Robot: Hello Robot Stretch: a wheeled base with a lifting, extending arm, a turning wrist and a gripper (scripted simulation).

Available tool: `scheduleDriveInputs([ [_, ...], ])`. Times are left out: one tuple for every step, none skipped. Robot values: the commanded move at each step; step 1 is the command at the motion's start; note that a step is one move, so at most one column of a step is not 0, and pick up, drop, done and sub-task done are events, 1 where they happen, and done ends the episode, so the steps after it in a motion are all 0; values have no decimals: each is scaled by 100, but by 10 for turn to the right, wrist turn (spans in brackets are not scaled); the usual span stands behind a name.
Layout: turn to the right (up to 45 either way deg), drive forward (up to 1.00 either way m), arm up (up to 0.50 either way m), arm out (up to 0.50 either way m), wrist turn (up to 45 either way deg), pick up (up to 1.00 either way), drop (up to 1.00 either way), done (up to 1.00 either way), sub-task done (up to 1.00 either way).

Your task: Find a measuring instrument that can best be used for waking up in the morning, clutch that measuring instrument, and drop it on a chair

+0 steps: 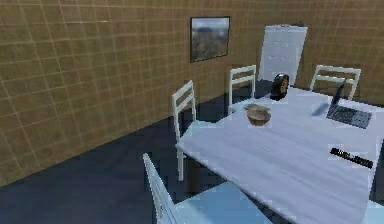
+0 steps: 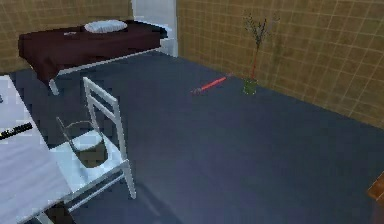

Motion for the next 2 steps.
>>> scheduleDriveInputs([
  [-420, 0, 0, 0, 0, 0, 0, 0, 0],
  [0, 45, 0, 0, 0, 0, 0, 0, 0],
])
